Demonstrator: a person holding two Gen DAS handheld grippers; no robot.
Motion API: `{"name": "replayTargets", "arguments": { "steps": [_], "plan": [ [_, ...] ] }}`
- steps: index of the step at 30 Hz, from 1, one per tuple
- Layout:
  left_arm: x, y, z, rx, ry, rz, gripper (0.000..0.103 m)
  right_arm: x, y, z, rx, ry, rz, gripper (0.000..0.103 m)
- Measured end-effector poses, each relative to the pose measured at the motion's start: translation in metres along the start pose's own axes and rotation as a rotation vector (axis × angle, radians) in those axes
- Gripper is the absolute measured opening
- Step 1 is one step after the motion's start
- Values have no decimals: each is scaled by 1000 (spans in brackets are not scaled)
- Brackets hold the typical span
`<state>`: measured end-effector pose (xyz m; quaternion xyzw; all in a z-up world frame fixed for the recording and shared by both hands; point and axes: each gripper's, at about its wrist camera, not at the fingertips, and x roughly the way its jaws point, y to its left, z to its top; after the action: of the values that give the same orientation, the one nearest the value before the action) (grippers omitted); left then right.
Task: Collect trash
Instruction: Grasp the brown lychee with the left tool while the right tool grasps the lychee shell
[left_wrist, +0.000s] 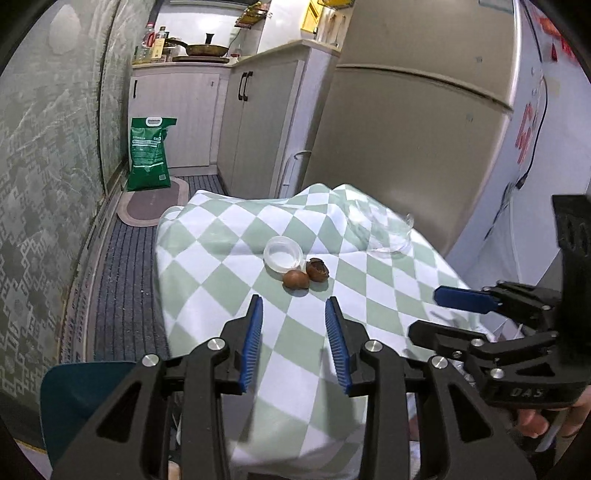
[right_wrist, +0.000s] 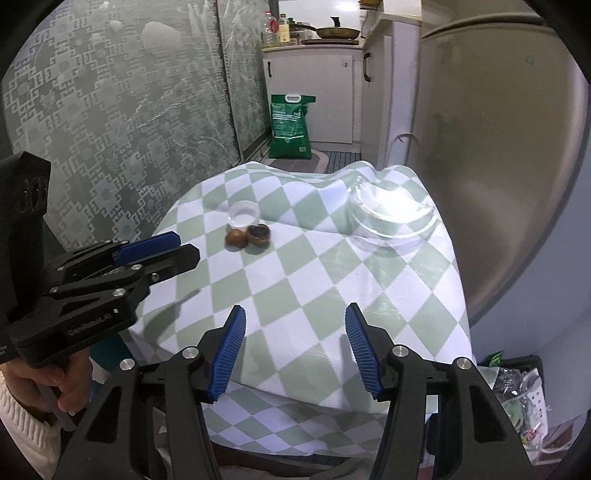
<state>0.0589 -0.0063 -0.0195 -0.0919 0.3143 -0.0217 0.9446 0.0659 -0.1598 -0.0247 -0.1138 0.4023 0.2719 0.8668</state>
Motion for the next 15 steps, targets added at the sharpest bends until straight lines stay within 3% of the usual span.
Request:
{"name": "replayTargets", "arguments": {
  "steps": [15],
  "plan": [
    [36, -17, 12, 36, 46, 82, 38, -3, -22, -10, 27, -4, -19, 57]
  ]
}}
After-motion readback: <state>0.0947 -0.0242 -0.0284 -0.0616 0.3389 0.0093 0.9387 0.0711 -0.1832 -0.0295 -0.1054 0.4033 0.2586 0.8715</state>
